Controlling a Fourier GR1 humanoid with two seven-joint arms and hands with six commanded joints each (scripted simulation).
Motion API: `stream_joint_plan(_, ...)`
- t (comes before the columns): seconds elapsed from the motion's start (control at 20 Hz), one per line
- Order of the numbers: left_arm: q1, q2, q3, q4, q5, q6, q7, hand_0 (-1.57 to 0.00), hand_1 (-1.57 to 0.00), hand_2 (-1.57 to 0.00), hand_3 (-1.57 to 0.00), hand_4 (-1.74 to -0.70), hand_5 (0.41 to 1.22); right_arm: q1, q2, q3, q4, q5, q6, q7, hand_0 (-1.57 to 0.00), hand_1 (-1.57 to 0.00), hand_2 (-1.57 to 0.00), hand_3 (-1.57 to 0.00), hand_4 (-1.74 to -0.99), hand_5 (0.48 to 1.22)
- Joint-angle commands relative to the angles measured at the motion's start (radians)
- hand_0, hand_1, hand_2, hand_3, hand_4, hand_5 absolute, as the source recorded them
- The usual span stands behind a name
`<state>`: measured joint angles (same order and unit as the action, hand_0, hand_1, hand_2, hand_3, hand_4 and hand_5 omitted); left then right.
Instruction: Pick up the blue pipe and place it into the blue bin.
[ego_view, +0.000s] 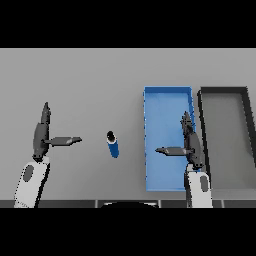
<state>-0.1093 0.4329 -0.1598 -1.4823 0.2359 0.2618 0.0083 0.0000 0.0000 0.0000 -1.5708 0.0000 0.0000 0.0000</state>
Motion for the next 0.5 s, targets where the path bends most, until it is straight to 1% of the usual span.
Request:
stream_joint_plan(0.0, -0.004, -0.002, 0.0, 0.002, 0.0, 0.001, -0.002, 0.0, 0.0, 0.0, 0.0, -0.97, 0.594, -0.004, -0.001, -0.002, 0.002, -0.001, -0.001, 0.003, 0.0, 0.0, 0.0, 0.0, -1.21, 0.594)
stream_joint_plan(0.25, -0.032, -0.014, -0.005, 0.023, -0.009, 0.007, 0.004, 0.0, 0.0, 0.0, 0.0, -0.97, 0.594, -0.038, -0.015, -0.021, 0.026, -0.013, 0.002, 0.014, 0.0, 0.0, 0.0, 0.0, -1.21, 0.594)
stream_joint_plan(0.3, -0.028, 0.056, -0.045, 0.015, -0.016, -0.115, -0.039, 0.0, 0.0, 0.0, 0.0, -0.97, 0.594, -0.03, -0.086, 0.017, 0.001, 0.066, 0.024, -0.035, 0.0, 0.0, 0.0, 0.0, -1.21, 0.594)
stream_joint_plan(0.35, -0.033, 0.11, -0.052, 0.033, -0.005, -0.203, -0.063, 0.0, 0.0, 0.0, 0.0, -0.97, 0.595, -0.011, -0.126, 0.045, -0.014, 0.115, 0.042, -0.073, 0.0, 0.0, 0.0, 0.0, -1.206, 0.592)
stream_joint_plan(0.4, -0.037, 0.142, -0.058, 0.042, 0.0, -0.258, -0.08, 0.0, 0.0, 0.0, 0.0, -0.97, 0.596, 0.009, -0.145, 0.07, -0.034, 0.156, 0.044, -0.084, 0.0, 0.0, 0.0, 0.0, -1.198, 0.589)
stream_joint_plan(0.45, -0.034, 0.158, -0.065, 0.048, 0.0, -0.295, -0.104, 0.0, 0.0, 0.0, 0.0, -0.97, 0.596, 0.01, -0.154, 0.083, -0.045, 0.176, 0.047, -0.08, 0.0, 0.0, 0.0, 0.0, -1.195, 0.588)
